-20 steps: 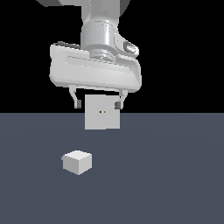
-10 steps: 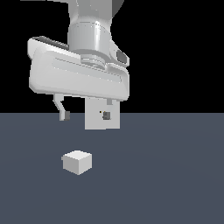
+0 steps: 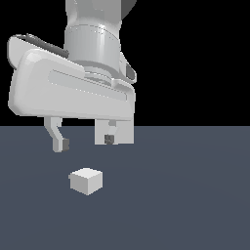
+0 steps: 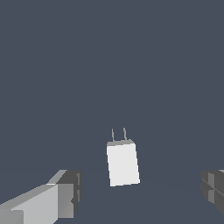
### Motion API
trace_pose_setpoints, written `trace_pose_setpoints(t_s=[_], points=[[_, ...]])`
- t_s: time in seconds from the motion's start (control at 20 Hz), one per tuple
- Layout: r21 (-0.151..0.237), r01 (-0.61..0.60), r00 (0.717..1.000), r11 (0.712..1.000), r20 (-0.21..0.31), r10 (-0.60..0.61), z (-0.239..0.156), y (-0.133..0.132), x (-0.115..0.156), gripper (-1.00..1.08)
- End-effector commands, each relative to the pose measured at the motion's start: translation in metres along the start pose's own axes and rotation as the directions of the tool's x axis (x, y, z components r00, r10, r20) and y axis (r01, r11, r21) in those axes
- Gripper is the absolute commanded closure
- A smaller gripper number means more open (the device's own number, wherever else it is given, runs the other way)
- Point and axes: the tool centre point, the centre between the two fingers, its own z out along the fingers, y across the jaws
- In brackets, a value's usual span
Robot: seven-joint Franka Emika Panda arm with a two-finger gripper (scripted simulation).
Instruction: Plug the charger into the wall socket.
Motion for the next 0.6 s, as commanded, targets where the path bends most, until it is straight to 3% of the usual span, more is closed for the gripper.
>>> trace_pose_setpoints(t_s=[0.0,0.55], points=[[-0.001,0.045,0.999,0.999,-0.007,-0.045,0.0035,-0.0037,-0.0017,-0.92],[-0.002,0.117,0.993,0.993,-0.018,-0.117,0.0098,-0.0094,-0.0054,-0.92]])
